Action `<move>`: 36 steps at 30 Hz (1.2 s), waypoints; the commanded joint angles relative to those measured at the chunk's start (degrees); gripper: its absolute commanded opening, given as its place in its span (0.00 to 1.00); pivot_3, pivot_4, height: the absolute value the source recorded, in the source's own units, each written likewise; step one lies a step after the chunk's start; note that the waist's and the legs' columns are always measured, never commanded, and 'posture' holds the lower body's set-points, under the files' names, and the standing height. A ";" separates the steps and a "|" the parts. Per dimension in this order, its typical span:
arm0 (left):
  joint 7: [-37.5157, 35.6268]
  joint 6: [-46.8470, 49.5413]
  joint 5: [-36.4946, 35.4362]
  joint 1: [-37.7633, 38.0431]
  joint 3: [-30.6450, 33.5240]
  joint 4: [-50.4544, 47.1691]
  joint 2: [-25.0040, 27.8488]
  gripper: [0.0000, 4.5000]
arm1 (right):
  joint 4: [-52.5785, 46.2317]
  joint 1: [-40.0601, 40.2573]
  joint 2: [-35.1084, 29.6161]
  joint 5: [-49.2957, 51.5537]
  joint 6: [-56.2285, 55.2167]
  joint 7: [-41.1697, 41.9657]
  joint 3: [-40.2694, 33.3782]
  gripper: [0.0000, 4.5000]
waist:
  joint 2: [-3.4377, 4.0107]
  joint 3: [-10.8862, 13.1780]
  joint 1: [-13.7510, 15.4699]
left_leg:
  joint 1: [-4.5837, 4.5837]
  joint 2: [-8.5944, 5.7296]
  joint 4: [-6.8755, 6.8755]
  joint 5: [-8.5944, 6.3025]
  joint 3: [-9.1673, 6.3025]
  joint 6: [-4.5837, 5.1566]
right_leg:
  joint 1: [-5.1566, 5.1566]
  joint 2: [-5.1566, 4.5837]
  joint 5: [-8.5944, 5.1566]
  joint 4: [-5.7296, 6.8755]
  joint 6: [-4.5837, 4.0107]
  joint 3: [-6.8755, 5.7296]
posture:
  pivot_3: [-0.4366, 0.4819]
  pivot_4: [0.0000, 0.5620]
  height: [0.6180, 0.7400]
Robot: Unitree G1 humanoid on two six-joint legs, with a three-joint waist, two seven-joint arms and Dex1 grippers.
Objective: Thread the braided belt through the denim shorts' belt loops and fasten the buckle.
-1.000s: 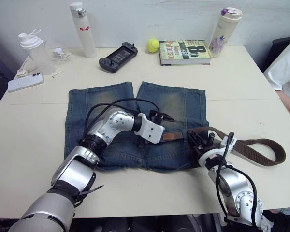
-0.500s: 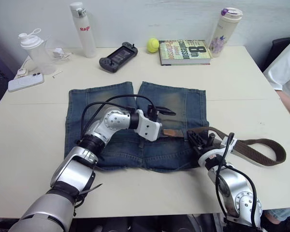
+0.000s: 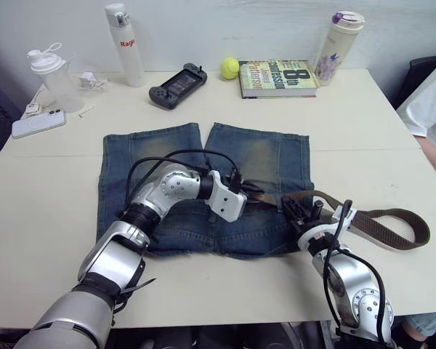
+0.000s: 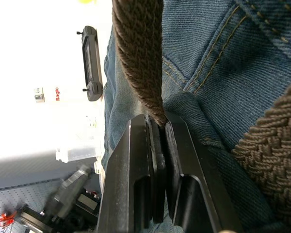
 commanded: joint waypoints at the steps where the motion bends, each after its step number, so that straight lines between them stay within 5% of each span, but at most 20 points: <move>1: 0.37 -0.79 -0.42 -0.59 0.35 -1.59 0.64 0.02 | -2.33 0.22 -0.21 0.33 0.37 0.49 0.14 0.00 | 0.00 0.00 0.00 | 0.00 0.00 0.00 0.00 0.00 0.00 | 0.00 0.00 0.00 0.00 0.00 0.00 | 0.48 0.27 1.00; 4: 0.67 -0.56 0.01 -0.15 0.44 -2.46 1.18 0.02 | -2.27 -0.20 -0.18 -0.18 -0.12 -0.27 -0.10 0.00 | 0.00 0.00 -0.02 | 0.00 0.00 0.00 0.00 0.00 0.00 | 0.00 0.00 0.00 0.00 0.00 0.00 | 0.48 0.27 1.00; 13: 1.87 0.90 0.42 1.12 0.59 -3.54 1.26 0.00 | -8.18 0.57 -5.73 -2.43 1.10 0.56 -2.31 0.74 | 0.00 0.00 -0.02 | 0.00 0.00 0.00 0.00 0.00 0.00 | -0.01 0.00 0.00 0.00 0.00 0.00 | 0.48 0.27 1.00; 18: 1.92 1.78 0.06 1.93 0.53 -4.51 1.24 0.00 | -19.05 4.90 -22.02 -6.87 7.33 6.83 -4.86 0.74 | 0.06 0.03 0.81 | -0.04 -0.02 0.14 -0.03 0.03 0.05 | 0.01 -0.02 0.00 0.01 0.00 0.00 | 0.48 0.27 1.00; 24: 2.00 2.47 -0.26 2.67 0.42 -5.02 1.09 0.00 | -28.06 10.44 -39.65 -25.17 12.05 16.82 -2.06 0.74 | -0.01 0.02 1.33 | 0.01 0.01 0.16 -0.03 0.01 0.04 | 0.03 0.08 0.00 -0.01 0.00 -0.01 | 0.48 0.27 1.00; 30: 1.96 3.19 -0.46 3.60 0.22 -6.48 0.47 0.00 | -24.50 9.25 -44.45 -49.72 17.22 13.38 11.52 0.74 | -0.03 0.03 1.45 | -0.03 -0.02 0.35 -0.04 0.02 0.06 | 0.03 0.05 0.01 -0.01 0.02 0.00 | 0.48 0.27 1.00; 36: 1.98 3.54 -0.52 4.10 0.37 -7.27 0.42 0.00 | -21.96 8.03 -39.98 -57.93 22.28 12.94 17.93 0.74 | -0.08 0.00 1.49 | -0.04 0.00 0.57 -0.04 -0.06 0.07 | 0.11 0.04 0.01 -0.01 0.02 -0.08 | 0.48 0.27 1.00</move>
